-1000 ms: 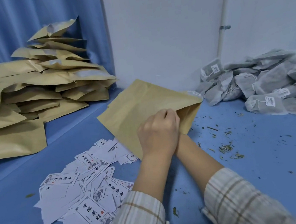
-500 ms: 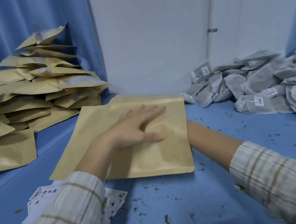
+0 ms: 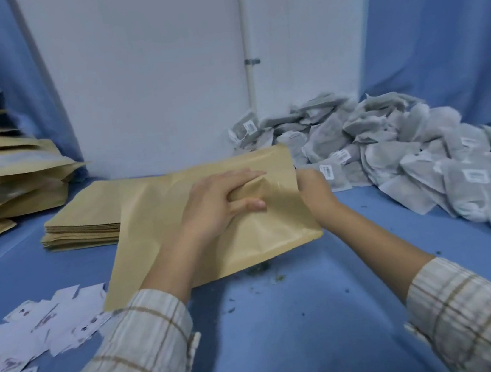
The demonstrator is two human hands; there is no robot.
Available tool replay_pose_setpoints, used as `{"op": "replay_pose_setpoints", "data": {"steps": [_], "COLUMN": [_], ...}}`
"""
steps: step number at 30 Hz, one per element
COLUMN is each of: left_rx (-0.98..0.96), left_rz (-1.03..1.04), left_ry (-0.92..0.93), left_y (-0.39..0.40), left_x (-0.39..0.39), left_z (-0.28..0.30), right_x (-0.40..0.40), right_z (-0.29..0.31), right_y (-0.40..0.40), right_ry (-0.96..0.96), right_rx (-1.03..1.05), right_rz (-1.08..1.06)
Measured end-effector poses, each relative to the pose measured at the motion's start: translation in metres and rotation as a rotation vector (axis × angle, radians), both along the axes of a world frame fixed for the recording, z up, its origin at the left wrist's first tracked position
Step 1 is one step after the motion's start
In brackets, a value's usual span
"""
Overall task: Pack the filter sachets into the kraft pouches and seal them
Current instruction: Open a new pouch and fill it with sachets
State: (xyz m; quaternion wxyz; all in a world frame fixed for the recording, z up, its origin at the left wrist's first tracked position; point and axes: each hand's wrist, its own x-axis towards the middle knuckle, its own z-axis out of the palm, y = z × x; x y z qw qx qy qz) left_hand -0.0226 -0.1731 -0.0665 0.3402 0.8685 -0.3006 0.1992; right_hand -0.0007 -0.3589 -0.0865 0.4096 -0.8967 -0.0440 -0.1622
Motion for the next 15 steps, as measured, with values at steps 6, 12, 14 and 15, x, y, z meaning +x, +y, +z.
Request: {"op": "replay_pose_setpoints", "data": {"steps": [6, 12, 14, 15], "left_rx": [0.090, 0.155, 0.161, 0.166], "left_rz": [0.138, 0.219, 0.224, 0.230], "left_ry": [0.017, 0.040, 0.049, 0.052], "left_y": [-0.025, -0.033, -0.035, -0.036], "left_x": [0.041, 0.070, 0.077, 0.080], "left_z": [-0.021, -0.035, -0.038, -0.039], "right_x": [0.023, 0.085, 0.099, 0.105], "right_z": [-0.033, -0.061, -0.067, -0.070], "right_y": [-0.056, -0.091, -0.097, -0.099], "right_ry": [-0.096, 0.031, 0.090, 0.123], "right_rx": [-0.051, -0.007, -0.014, -0.021], "right_rz": [-0.107, -0.442, -0.481, -0.497]}}
